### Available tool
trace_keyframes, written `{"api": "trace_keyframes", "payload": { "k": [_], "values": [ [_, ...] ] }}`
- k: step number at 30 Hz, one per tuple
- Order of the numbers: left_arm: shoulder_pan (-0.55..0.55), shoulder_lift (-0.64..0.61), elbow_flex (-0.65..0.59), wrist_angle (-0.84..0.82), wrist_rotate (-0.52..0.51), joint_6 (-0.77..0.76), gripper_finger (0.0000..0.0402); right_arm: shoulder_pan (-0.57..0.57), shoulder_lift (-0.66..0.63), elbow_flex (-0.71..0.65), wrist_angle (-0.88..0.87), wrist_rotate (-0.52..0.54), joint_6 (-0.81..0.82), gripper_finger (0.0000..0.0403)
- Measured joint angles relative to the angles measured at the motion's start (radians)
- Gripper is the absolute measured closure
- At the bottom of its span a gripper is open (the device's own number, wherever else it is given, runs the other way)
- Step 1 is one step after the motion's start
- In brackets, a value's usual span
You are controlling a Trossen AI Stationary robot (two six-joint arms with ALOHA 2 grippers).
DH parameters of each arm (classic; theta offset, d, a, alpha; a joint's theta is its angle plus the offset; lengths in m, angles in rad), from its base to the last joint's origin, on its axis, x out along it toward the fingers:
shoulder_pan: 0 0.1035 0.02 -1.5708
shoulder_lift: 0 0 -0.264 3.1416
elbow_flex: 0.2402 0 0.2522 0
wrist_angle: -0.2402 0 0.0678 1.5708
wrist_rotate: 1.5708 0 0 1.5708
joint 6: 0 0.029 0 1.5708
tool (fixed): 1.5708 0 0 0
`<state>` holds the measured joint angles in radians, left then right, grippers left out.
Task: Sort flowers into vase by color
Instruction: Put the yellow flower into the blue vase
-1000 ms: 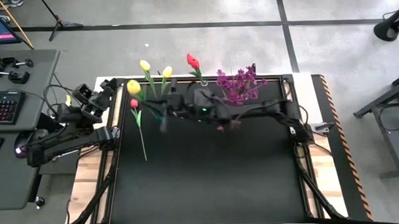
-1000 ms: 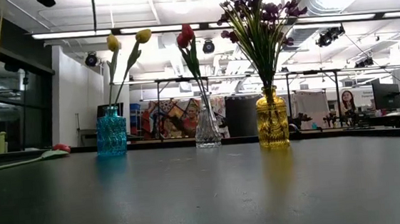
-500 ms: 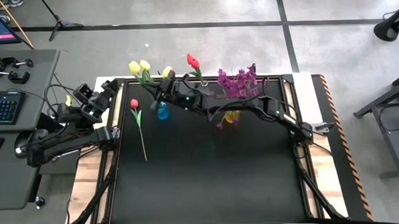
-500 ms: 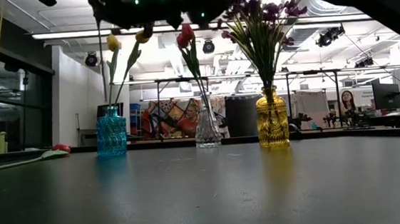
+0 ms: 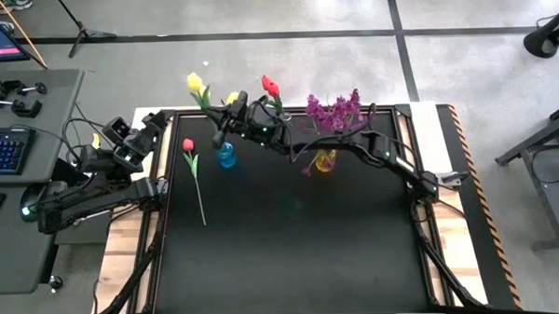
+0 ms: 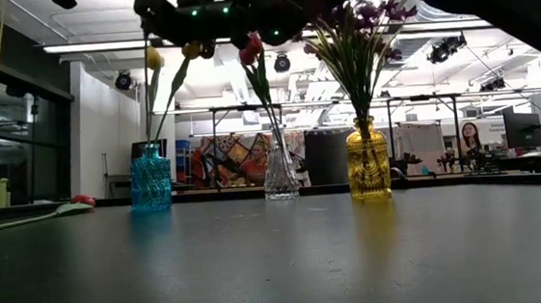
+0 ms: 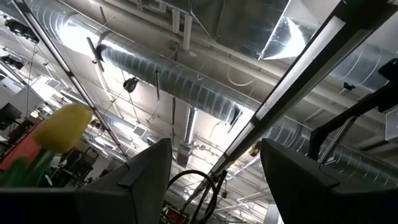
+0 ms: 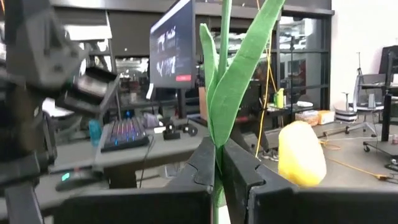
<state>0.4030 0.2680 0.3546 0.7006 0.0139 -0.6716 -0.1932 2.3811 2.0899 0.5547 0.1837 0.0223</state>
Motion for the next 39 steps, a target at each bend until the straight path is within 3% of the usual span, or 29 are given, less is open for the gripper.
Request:
{"api": "trace_keyframes", "payload": {
  "k": [18, 28, 32, 39],
  "values": [
    [0.0, 0.0, 0.0, 0.0, -0.007, -0.005, 0.0167, 0.002, 0.024, 0.0, -0.067, 0.008, -0.069, 0.0403],
    [0.0, 0.0, 0.0, 0.0, -0.007, -0.006, 0.0167, 0.009, 0.024, 0.0, -0.073, 0.01, 0.087, 0.0397],
    [0.0, 0.0, 0.0, 0.0, -0.007, -0.006, 0.0167, 0.02, 0.022, -0.001, -0.116, 0.027, 0.085, 0.0357],
    [0.0, 0.0, 0.0, 0.0, -0.007, -0.008, 0.0167, 0.032, -0.001, -0.001, -0.194, 0.028, 0.105, 0.0242]
  ]
}}
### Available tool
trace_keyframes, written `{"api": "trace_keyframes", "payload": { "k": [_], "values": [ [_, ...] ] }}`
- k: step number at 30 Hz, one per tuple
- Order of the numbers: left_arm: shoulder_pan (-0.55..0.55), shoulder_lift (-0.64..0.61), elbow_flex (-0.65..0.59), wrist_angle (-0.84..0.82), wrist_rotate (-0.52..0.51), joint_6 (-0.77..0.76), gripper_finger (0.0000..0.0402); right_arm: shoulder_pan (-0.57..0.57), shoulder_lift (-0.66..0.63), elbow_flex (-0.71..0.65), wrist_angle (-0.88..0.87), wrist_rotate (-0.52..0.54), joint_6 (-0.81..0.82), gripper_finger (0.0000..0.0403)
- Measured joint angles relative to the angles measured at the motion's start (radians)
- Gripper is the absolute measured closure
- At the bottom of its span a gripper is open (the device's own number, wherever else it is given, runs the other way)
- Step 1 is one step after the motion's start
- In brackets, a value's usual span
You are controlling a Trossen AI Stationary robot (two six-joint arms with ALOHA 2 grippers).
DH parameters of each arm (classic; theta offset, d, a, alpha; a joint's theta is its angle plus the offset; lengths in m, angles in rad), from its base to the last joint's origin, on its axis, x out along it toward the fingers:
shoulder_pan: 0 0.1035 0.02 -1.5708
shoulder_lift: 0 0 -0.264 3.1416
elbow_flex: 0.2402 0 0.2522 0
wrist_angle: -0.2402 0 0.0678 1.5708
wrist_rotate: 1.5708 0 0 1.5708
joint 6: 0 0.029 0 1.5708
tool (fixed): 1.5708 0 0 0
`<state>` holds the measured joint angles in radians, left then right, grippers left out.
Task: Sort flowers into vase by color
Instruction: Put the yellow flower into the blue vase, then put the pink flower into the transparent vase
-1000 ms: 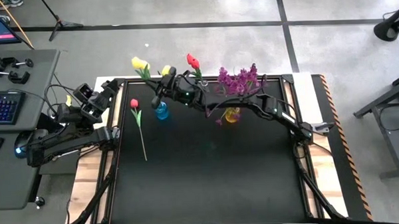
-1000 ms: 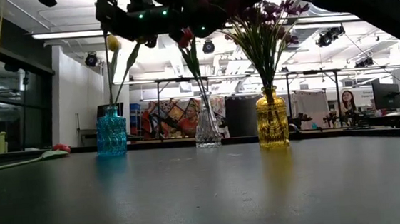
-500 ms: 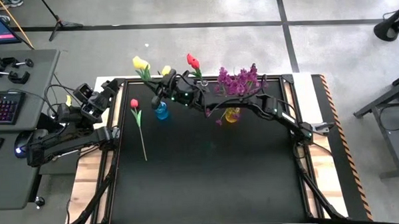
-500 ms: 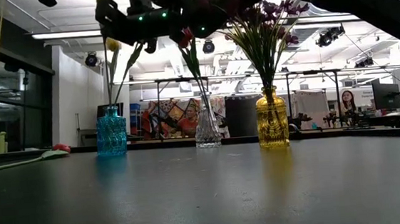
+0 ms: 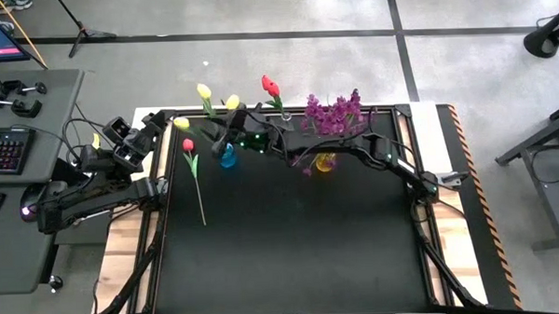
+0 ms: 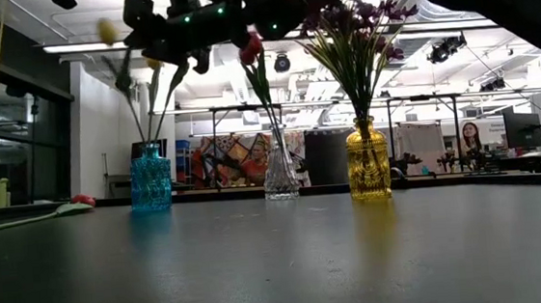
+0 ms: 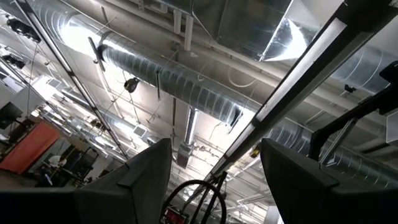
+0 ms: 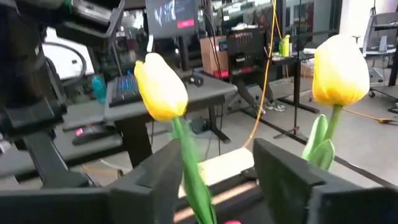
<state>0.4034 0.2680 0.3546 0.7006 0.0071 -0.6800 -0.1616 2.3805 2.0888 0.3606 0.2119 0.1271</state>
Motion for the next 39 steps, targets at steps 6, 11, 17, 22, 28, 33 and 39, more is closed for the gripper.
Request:
{"api": "trace_keyframes", "payload": {
  "k": [6, 11, 17, 22, 28, 33, 39],
  "values": [
    [0.0, 0.0, 0.0, 0.0, 0.0, 0.0, 0.0167, 0.0, -0.042, 0.0, -0.11, 0.002, -0.046, 0.0175],
    [0.0, 0.0, 0.0, 0.001, 0.0, 0.001, 0.0167, 0.0, -0.084, 0.0, -0.105, -0.008, -0.015, 0.0158],
    [0.0, 0.0, 0.0, 0.001, 0.0, 0.001, 0.0167, -0.001, -0.112, 0.0, -0.014, -0.163, 0.083, 0.0158],
    [0.0, 0.0, 0.0, 0.001, 0.0, 0.0, 0.0167, 0.006, -0.115, 0.0, 0.194, -0.395, 0.256, 0.0158],
    [0.0, 0.0, 0.0, 0.001, 0.0, 0.002, 0.0167, 0.032, -0.112, 0.073, 0.33, -0.58, 0.37, 0.0158],
    [0.0, 0.0, 0.0, 0.001, 0.0, 0.002, 0.0167, 0.049, -0.113, 0.243, 0.248, -0.694, 0.365, 0.0158],
    [-0.001, -0.001, 0.002, -0.041, 0.052, -0.033, 0.0167, 0.05, -0.277, 0.156, 0.12, -0.842, 0.37, 0.0158]
  ]
}}
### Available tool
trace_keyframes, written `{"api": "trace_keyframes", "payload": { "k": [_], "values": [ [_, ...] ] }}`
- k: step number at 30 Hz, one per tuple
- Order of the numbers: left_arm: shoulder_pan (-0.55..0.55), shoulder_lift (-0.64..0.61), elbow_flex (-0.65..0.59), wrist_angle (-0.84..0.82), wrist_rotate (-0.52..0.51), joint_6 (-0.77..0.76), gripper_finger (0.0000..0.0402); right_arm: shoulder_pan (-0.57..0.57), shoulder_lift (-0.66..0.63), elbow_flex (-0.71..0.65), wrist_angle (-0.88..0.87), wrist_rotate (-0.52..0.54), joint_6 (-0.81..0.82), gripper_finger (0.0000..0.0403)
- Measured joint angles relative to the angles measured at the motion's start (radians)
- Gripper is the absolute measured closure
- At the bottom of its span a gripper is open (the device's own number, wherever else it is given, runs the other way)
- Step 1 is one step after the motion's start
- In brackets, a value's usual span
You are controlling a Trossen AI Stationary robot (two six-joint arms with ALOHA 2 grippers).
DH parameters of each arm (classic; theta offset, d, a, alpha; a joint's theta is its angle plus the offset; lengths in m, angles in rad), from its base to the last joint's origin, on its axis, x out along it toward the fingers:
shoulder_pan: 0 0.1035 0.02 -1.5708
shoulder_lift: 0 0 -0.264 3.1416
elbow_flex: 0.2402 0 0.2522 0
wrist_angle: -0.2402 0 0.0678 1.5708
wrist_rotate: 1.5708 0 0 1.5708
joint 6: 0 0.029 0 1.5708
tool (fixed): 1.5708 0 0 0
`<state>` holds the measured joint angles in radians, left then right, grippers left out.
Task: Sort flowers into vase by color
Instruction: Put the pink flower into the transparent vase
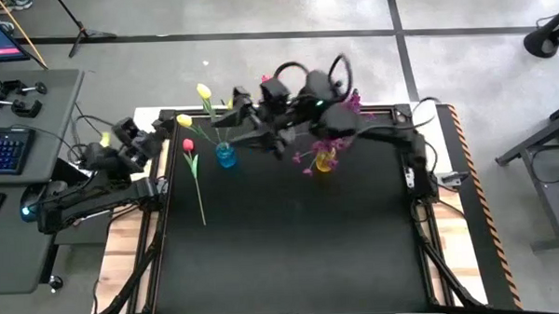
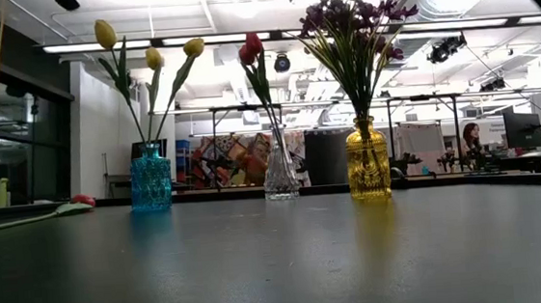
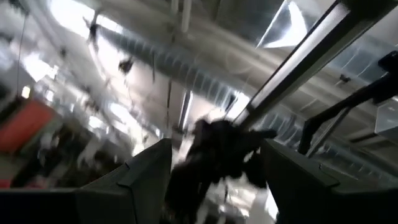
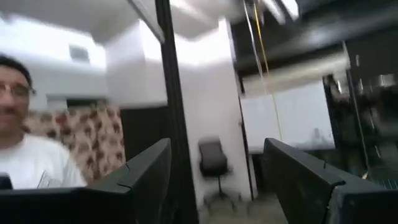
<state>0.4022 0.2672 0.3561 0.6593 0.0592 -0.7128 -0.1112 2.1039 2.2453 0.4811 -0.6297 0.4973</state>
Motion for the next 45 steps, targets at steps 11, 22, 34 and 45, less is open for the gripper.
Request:
{"api": "trace_keyframes", "payload": {
  "k": [11, 22, 34, 45],
  "values": [
    [-0.078, 0.057, 0.09, -0.442, 0.056, 0.024, 0.0167, 0.134, -0.343, -0.011, -0.802, 0.317, -0.474, 0.0158],
    [-0.281, 0.282, 0.326, -1.115, -0.032, 0.044, 0.0176, 0.311, -0.452, -0.012, -1.252, 0.984, -0.52, 0.0158],
    [-0.654, 0.6, 0.344, -1.853, -0.433, -0.739, 0.019, 0.301, -0.451, -0.012, -1.434, 1.161, -0.452, 0.0158],
    [-0.637, 0.768, 0.234, -1.711, -0.491, -1.012, 0.0221, 0.274, -0.451, -0.012, -1.474, 1.151, -0.449, 0.0158]
  ]
}}
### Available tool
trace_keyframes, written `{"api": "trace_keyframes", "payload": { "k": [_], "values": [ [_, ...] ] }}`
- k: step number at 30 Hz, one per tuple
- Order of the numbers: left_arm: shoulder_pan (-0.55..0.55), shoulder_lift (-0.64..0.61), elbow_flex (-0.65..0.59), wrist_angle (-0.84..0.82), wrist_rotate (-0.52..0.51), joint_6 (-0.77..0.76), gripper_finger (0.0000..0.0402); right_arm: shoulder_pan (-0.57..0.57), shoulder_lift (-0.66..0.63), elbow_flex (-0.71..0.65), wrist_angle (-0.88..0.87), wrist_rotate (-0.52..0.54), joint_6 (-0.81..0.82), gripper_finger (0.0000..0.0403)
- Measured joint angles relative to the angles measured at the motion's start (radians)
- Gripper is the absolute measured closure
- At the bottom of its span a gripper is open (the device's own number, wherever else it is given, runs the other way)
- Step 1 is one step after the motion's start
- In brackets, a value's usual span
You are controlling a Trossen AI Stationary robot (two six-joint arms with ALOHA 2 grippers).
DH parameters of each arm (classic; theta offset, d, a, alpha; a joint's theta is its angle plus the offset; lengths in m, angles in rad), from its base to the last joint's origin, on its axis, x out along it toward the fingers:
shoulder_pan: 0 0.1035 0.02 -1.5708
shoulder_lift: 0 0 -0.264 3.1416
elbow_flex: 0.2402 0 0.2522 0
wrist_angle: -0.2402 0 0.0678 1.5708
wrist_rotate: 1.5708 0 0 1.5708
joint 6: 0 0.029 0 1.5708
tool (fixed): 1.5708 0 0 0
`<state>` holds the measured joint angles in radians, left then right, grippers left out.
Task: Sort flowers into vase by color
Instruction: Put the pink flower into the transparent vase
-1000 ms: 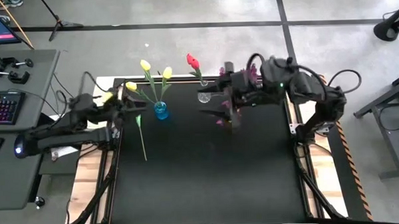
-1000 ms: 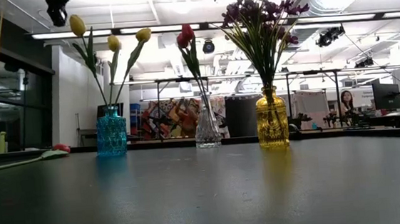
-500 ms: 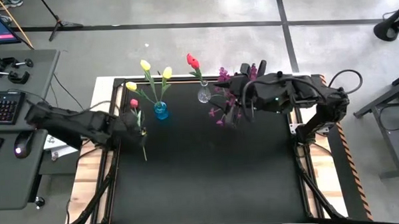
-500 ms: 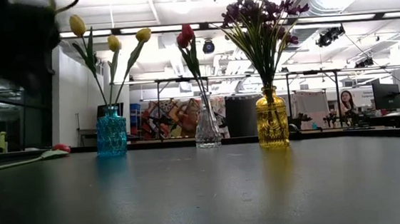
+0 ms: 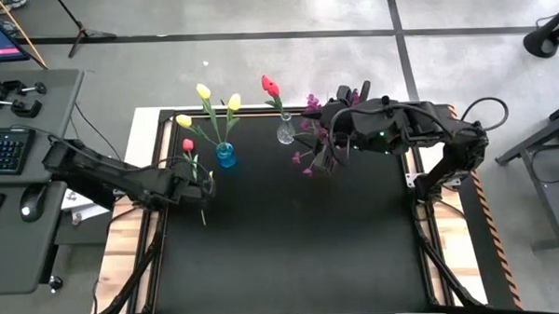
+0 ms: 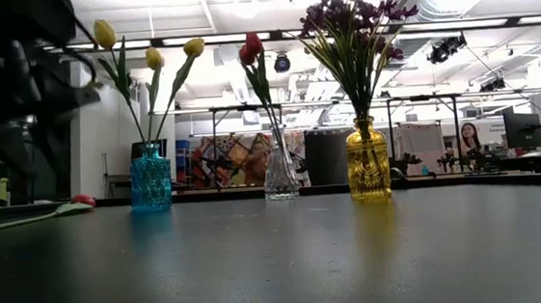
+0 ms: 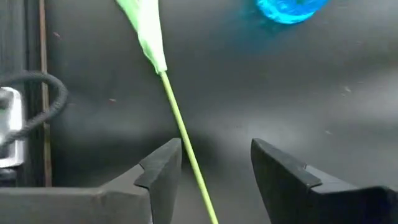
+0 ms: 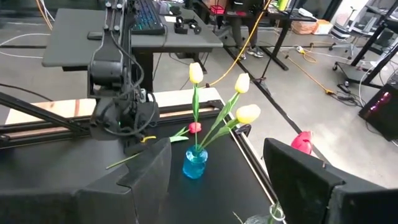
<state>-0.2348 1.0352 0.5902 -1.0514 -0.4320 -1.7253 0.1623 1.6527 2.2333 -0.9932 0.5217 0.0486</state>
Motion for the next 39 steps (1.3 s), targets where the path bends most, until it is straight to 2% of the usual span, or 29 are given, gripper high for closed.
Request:
{"api": "trace_keyframes", "payload": {
  "k": [8, 13, 20, 24, 29, 32, 36, 39],
  "values": [
    [0.07, 0.118, -0.028, 0.045, -0.104, -0.105, 0.0248, 0.0, 0.0, 0.0, -0.003, -0.005, 0.024, 0.0158],
    [0.093, 0.207, -0.042, 0.064, -0.086, -0.105, 0.0262, 0.0, 0.0, 0.0, -0.013, -0.028, 0.056, 0.0158],
    [0.093, 0.3, -0.075, 0.113, -0.088, -0.2, 0.0268, 0.003, 0.0, 0.0, -0.02, -0.032, 0.086, 0.0158],
    [0.092, 0.325, -0.122, 0.18, -0.076, -0.263, 0.0268, 0.003, 0.0, 0.0, -0.02, -0.041, 0.089, 0.0158],
    [0.087, 0.326, -0.16, 0.226, -0.093, -0.257, 0.0272, 0.003, 0.001, 0.0, -0.02, -0.063, 0.108, 0.0158],
    [0.074, 0.311, -0.153, 0.221, -0.084, -0.231, 0.0298, 0.004, 0.001, 0.0, -0.02, -0.066, 0.109, 0.0158],
    [0.036, 0.272, -0.155, 0.236, -0.075, -0.212, 0.0379, 0.004, 0.001, 0.0, -0.02, -0.066, 0.109, 0.0158],
    [0.007, 0.233, -0.156, 0.233, -0.039, -0.211, 0.0392, 0.004, 0.001, 0.0, -0.021, -0.066, 0.107, 0.0158]
  ]
}}
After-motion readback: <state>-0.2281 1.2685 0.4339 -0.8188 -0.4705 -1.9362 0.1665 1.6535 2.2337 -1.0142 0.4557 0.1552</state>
